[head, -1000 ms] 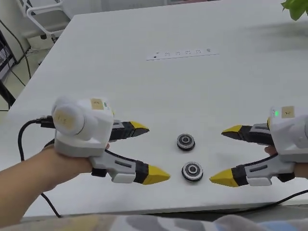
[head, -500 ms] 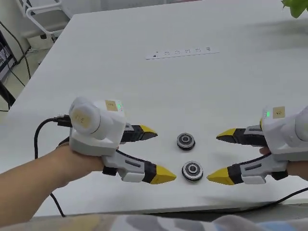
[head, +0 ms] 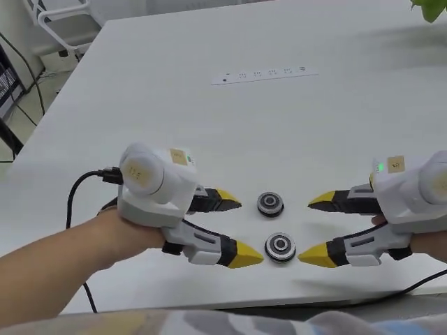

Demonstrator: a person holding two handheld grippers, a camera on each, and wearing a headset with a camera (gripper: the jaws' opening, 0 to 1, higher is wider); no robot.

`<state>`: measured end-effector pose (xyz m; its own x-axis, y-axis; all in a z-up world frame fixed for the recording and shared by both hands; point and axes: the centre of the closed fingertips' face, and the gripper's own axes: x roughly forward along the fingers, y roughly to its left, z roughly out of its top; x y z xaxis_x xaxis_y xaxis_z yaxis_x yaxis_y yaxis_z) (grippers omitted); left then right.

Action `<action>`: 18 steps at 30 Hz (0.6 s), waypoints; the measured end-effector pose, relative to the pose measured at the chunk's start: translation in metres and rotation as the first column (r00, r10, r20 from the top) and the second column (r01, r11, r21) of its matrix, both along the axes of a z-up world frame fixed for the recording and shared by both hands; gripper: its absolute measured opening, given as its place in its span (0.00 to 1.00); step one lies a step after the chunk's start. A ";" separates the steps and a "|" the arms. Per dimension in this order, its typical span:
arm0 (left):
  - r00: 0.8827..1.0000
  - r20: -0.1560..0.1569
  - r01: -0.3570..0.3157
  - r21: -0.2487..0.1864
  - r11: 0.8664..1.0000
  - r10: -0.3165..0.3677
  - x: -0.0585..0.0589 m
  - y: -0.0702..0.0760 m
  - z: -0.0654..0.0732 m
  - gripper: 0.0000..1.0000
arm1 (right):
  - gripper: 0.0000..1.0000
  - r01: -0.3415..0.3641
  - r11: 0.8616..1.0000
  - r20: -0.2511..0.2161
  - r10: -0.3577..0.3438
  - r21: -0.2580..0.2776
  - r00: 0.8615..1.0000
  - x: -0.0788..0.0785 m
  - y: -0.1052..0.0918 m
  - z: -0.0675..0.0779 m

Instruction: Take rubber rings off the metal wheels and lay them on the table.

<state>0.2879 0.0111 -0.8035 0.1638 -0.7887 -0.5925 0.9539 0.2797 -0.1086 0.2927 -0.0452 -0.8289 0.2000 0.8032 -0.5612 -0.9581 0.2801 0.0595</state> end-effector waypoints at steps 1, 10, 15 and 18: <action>1.000 0.000 0.004 0.004 1.000 -0.004 0.000 -0.001 -0.001 0.57 | 0.54 -0.005 1.000 -0.001 0.005 -0.003 1.000 -0.001 0.001 -0.001; 1.000 -0.007 0.023 0.017 1.000 -0.023 -0.001 -0.008 -0.008 0.53 | 0.46 -0.046 0.999 -0.018 0.046 -0.015 0.999 -0.008 0.005 -0.007; 0.999 -0.017 0.032 0.018 0.999 -0.032 -0.003 -0.011 -0.010 0.50 | 0.43 -0.063 0.998 -0.036 0.062 -0.021 0.997 -0.010 0.006 -0.010; 0.999 -0.024 0.035 0.025 0.999 -0.035 -0.003 -0.011 -0.014 0.47 | 0.40 -0.072 0.997 -0.040 0.071 -0.020 0.997 -0.012 0.006 -0.011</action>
